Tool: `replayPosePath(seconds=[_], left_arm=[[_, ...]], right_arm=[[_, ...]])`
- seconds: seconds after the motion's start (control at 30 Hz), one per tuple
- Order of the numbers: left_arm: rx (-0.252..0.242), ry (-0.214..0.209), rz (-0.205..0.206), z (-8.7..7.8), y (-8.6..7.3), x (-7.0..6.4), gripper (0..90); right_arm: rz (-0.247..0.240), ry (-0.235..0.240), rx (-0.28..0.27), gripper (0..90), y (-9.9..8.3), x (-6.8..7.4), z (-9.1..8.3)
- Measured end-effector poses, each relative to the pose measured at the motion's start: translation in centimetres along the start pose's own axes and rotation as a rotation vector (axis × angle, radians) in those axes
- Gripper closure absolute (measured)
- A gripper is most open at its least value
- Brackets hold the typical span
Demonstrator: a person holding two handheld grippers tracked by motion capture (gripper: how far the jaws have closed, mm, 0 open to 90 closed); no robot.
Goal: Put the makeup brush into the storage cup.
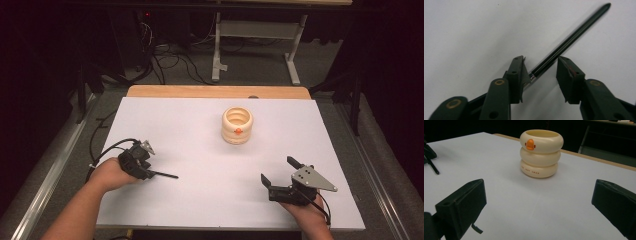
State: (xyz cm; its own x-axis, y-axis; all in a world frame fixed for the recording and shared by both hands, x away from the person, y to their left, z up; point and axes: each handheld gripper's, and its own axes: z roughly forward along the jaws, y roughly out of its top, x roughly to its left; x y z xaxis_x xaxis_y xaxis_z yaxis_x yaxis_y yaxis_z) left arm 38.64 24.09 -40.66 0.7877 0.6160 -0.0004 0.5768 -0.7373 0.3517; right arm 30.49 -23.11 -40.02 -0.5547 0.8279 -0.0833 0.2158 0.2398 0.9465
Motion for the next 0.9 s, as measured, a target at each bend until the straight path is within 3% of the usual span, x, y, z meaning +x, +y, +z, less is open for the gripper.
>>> replayPosePath(seconds=[0.5,0.9], left_arm=[[0.02,0.0,-0.004,-0.09,0.1,-0.17,76.6],[0.059,0.006,-0.013,0.0,0.66,-0.38,78.1]], right_arm=[[-0.001,0.001,-0.002,1.1,0.0,0.0,-0.04],[-0.001,-0.001,-0.001,1.1,0.02,0.04,-0.03]])
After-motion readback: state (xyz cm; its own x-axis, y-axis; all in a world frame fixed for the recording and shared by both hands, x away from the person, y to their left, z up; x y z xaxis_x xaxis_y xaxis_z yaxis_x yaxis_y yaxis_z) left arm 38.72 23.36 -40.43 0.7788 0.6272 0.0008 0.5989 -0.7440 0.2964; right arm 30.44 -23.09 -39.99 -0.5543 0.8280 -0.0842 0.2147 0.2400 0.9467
